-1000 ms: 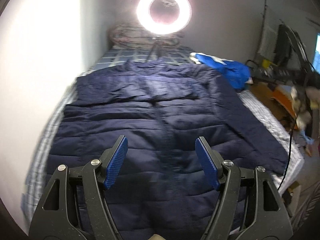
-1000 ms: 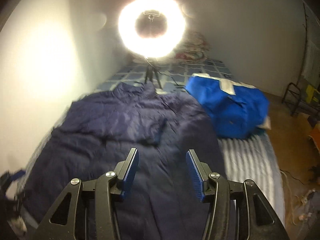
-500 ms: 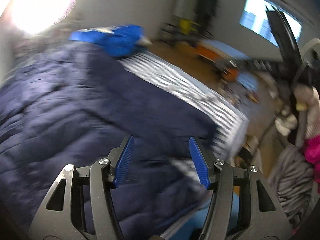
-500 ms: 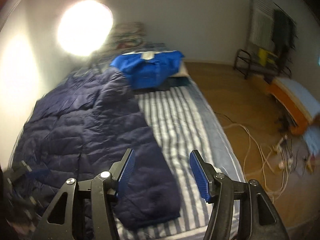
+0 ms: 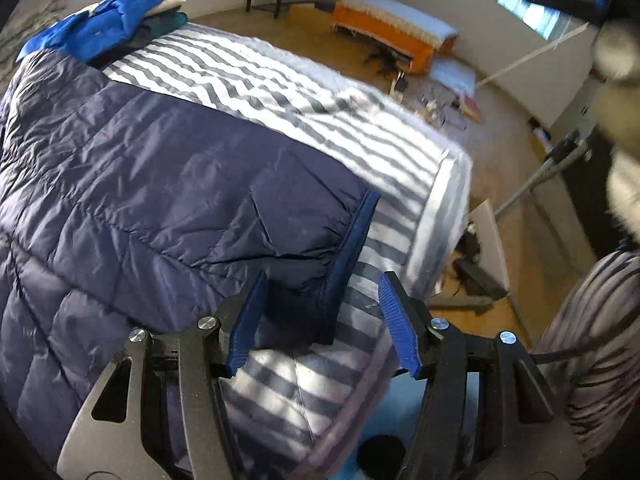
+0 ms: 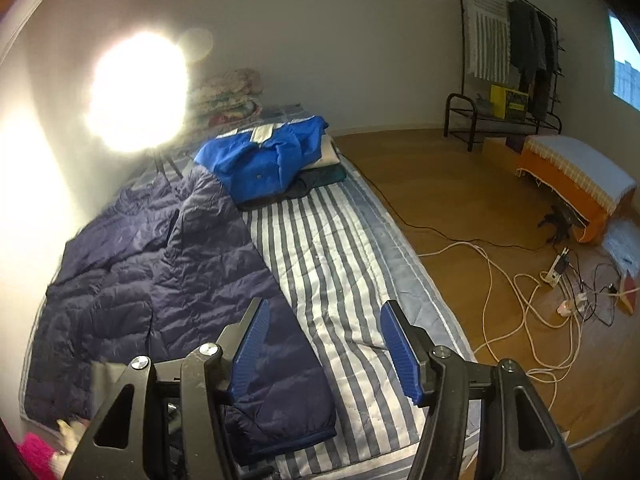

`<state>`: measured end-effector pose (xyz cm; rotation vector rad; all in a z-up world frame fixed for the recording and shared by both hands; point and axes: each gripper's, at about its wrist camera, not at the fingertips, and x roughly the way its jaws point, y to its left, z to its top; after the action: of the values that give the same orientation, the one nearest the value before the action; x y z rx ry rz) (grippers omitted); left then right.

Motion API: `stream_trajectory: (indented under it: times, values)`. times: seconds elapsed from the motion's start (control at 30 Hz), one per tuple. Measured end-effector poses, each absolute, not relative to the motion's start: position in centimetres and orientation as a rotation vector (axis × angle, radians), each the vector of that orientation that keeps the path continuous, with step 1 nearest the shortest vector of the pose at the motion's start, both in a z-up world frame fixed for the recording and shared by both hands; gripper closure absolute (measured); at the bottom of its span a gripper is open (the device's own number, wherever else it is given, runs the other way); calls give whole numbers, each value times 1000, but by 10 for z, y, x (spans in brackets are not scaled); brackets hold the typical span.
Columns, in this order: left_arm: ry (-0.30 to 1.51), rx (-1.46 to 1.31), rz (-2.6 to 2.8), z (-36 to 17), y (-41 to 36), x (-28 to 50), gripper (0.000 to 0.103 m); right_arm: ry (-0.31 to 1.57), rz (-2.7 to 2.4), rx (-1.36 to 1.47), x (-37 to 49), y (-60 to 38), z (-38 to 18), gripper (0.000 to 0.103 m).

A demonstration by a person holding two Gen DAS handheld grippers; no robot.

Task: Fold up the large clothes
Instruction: 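Reach the left tool to the other sleeve cuff and close on it, then lift the sleeve with the left tool, fold it across the body, open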

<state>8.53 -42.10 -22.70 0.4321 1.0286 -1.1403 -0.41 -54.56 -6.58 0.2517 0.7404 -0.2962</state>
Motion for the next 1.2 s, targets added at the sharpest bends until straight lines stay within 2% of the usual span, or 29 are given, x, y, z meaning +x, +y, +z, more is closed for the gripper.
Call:
stream_trajectory:
  times: [0.27, 0.3, 0.37, 0.4, 0.43, 0.47, 0.73, 1.0, 1.1, 1.2]
  values:
    - [1037, 516, -1094, -246, -434, 85, 46, 719, -296, 287, -4, -550, -64, 42]
    - [1039, 506, -1081, -246, -434, 88, 50, 716, -295, 290, -4, -550, -63, 42]
    - [1051, 475, -1057, -246, -433, 95, 75, 708, -289, 296, -3, -549, -62, 43]
    - [1068, 441, -1059, -245, -430, 101, 82, 703, -287, 299, -3, -549, -61, 43]
    - [1088, 407, -1063, -244, -428, 107, 94, 699, -284, 302, -3, -549, -60, 42]
    - [1113, 354, -1062, -242, -423, 115, 96, 692, -280, 305, -3, -548, -59, 42]
    - [1060, 116, -1043, -177, -365, 157, 98, 673, -235, 314, 3, -538, -54, 42]
    - [938, -74, -907, -115, -265, 239, 99, 715, -140, 255, 32, -501, -54, 43]
    - [896, -149, -824, -102, -219, 280, 99, 742, -84, 237, 46, -487, -56, 44]
    - [864, -208, -729, -97, -174, 321, 99, 796, -25, 205, 72, -473, -64, 50]
